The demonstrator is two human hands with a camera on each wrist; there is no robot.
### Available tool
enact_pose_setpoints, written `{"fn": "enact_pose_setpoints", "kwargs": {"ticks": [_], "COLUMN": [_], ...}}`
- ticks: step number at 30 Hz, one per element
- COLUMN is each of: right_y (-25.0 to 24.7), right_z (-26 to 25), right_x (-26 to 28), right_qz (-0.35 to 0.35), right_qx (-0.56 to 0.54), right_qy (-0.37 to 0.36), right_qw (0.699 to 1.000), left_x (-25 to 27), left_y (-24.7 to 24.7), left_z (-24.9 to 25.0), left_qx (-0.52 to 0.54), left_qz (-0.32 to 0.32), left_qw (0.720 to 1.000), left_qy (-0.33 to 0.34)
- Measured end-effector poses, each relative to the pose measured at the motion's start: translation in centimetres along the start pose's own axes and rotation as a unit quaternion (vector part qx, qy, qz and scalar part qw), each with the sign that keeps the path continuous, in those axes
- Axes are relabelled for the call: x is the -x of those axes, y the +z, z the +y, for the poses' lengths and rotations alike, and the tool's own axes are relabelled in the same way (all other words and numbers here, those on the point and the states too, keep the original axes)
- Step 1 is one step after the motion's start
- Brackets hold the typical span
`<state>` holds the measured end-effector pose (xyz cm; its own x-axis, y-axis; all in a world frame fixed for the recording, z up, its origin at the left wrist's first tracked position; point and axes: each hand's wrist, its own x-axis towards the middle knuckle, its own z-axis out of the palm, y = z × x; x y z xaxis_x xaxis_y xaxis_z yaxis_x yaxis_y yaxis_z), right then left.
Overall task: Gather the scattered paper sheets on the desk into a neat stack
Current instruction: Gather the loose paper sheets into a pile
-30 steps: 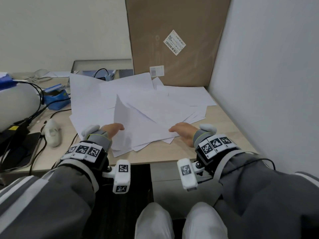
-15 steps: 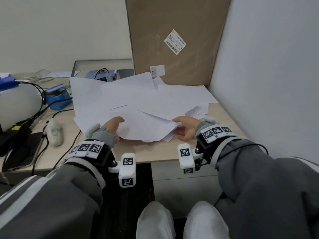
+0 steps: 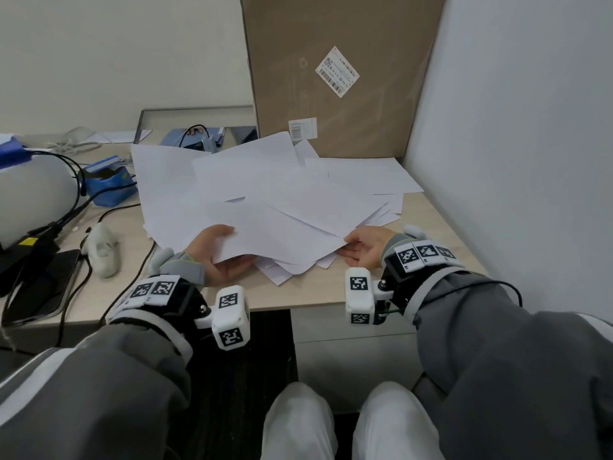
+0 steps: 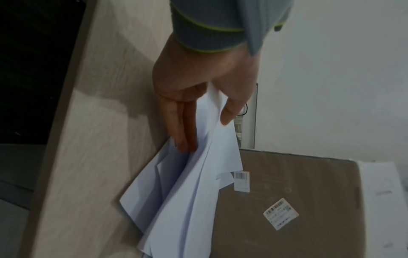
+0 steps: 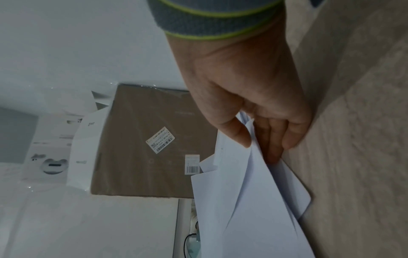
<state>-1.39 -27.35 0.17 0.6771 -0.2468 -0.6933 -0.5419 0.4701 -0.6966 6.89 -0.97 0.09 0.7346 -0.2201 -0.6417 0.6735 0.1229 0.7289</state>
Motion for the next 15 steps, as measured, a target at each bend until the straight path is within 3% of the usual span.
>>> {"fn": "enact_pose_setpoints", "kwargs": {"ticks": [6,12,15], "right_y": [0.2,-0.1,0.0], "right_z": [0.5,0.7,1.0], "right_x": [-0.7,-0.8,-0.8], "right_qz": [0.016,0.005,0.005], "right_qx": [0.028,0.022,0.016], "right_qy": [-0.013,-0.023,-0.032], "right_qw": [0.999,0.999,0.999], "left_x": [0.4,-0.7,-0.2], "left_y": [2.0,4.4,5.2], "left_z": [-0.3,-0.1,-0.2], "left_qx": [-0.087,-0.086,-0.027], "left_qz": [-0.008,0.011,-0.021], "left_qw": [0.996,0.991,0.998], "left_qy": [-0.008,0.105,0.061]}}
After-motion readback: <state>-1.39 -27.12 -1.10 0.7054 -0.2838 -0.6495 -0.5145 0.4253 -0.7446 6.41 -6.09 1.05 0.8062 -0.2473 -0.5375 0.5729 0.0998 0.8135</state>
